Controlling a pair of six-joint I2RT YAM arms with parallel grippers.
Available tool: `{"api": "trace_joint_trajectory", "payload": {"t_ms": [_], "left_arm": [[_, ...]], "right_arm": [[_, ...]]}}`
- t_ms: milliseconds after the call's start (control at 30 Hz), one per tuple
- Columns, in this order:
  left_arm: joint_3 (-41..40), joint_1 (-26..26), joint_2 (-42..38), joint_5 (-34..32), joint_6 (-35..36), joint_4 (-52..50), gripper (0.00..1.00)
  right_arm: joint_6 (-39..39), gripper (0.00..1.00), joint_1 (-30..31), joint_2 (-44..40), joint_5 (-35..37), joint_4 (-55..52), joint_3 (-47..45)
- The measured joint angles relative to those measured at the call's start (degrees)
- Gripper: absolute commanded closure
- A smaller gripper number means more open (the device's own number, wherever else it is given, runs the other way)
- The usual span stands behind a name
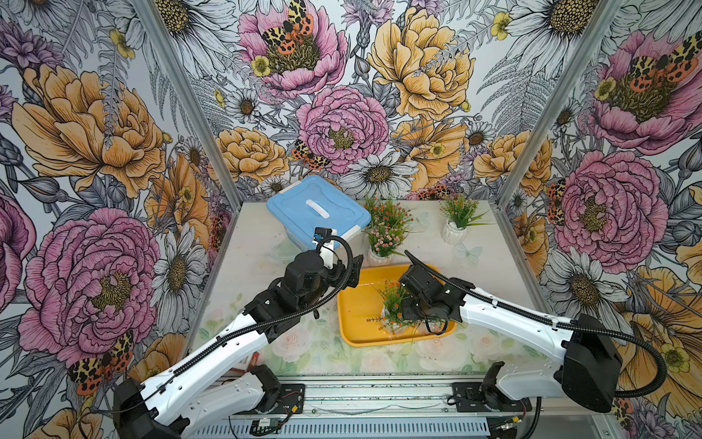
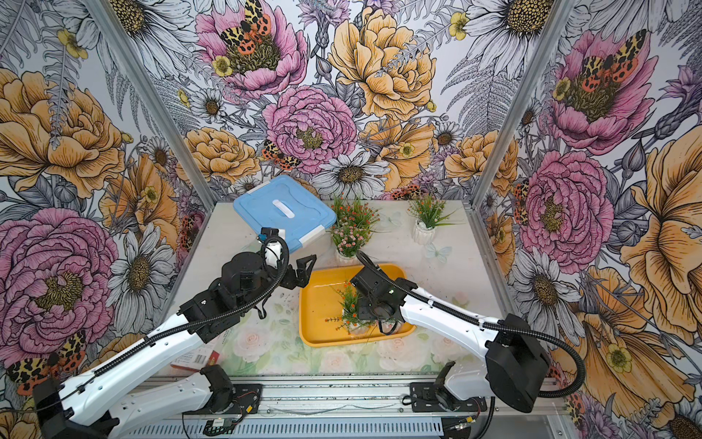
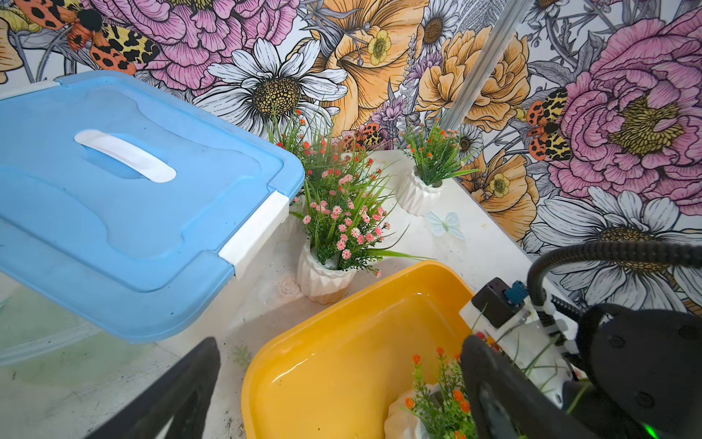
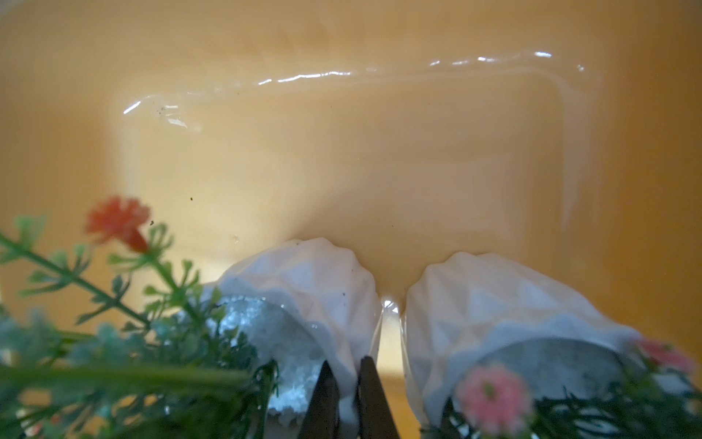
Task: Put the potted gypsophila into the storage box
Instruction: Place the baby's breath potted plant at the storage box, then pick up the baby's breath potted plant from the center of the board.
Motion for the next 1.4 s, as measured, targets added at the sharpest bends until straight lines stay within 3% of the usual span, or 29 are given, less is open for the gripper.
{"api": "trace_joint_trajectory", "payload": {"t_ms": [100,333,667,933,1100,1400], "left_arm": [[0.0,0.0,0.5,0.0,0.0,0.2,0.01],[0.1,0.0,2.2,0.0,0.0,0.7,0.01],[2.4,0.0,5.6,0.0,0.6,1.1,0.01],[7.2,0.4,9.9,0.0,2.0,2.3,0.01],[11.1,1.4,13.5,0.0,2.6,2.6,0.01],[19.0,4.0,20.7,0.0,3.9,3.2,0.01]], "right_arm": [[-0.2,0.87,0.0,-0.1,0.0,0.0,0.0],[-0.5,0.67,-0.7,-2.9,0.1,0.1,0.0],[-0.8,0.61,-4.0,-4.7,1.0,0.0,0.4],[-3.3,0.48,-12.7,-4.9,4.6,0.1,8.8],[-7.8,0.47,-18.0,2.1,3.9,1.3,16.7],[-14.1,0.54,-23.7,19.3,-6.7,5.6,22.1]]}}
